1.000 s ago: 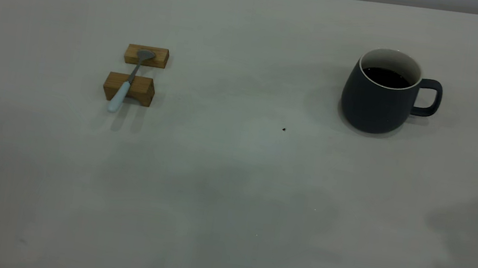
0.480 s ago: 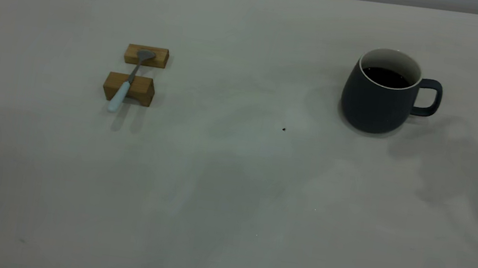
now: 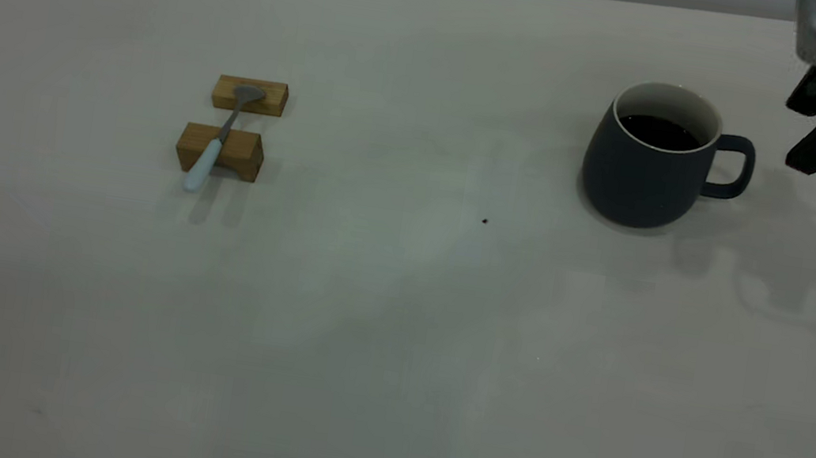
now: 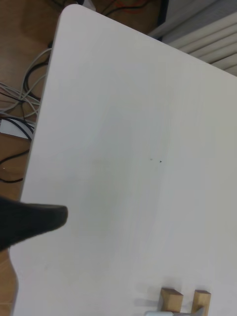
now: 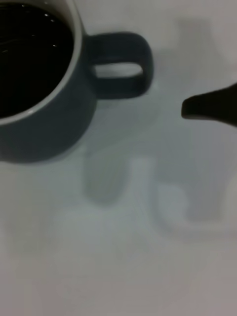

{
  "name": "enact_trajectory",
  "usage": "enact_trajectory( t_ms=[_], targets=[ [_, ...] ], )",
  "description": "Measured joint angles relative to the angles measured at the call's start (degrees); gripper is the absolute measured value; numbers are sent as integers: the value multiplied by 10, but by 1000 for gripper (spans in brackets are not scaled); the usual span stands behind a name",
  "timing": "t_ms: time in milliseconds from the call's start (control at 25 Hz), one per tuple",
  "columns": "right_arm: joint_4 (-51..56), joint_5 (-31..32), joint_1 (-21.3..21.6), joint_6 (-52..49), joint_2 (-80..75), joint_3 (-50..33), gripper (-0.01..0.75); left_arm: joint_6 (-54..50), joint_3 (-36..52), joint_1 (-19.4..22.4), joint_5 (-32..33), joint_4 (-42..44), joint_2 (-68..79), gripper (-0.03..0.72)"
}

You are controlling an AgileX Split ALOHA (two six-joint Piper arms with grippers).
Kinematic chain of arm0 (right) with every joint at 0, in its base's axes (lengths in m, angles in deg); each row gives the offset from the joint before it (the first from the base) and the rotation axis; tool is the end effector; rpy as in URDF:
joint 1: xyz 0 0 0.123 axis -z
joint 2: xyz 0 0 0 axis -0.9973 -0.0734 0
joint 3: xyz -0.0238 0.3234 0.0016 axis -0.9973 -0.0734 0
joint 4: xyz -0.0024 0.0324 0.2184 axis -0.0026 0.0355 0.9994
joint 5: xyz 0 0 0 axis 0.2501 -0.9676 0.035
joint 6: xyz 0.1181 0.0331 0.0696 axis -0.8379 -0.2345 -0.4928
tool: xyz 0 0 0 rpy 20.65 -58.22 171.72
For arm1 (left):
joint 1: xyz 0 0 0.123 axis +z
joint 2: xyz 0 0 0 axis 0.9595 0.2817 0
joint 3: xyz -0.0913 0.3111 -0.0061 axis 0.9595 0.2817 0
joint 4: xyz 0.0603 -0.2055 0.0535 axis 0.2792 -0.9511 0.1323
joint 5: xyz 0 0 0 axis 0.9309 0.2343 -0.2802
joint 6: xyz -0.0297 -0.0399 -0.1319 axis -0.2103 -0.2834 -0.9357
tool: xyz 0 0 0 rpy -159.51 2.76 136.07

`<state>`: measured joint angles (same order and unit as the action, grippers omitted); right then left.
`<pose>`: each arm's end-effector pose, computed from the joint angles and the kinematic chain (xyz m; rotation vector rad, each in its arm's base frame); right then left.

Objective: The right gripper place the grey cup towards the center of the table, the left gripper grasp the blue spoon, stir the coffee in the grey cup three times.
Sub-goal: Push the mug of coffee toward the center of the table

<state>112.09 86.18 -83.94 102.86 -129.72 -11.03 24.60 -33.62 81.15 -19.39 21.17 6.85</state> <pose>0.4167 0.0198 0.0931 -1.8277 2.0425 -0.0659 -0.0364 0.0059 0.2270 -0.2390 2.1022 0.1264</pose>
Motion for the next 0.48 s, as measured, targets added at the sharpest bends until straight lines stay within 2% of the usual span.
enact_trajectory(
  t_ms=[120, 240, 480],
  targets=[
    [70, 1, 4, 65, -28, 26, 568, 0, 0, 0, 0, 0, 0, 545],
    [114, 3, 4, 87, -56, 47, 566, 0, 0, 0, 0, 0, 0, 545],
    [126, 19, 4, 91, -97, 67, 564, 0, 0, 0, 0, 0, 0, 545]
  ],
)
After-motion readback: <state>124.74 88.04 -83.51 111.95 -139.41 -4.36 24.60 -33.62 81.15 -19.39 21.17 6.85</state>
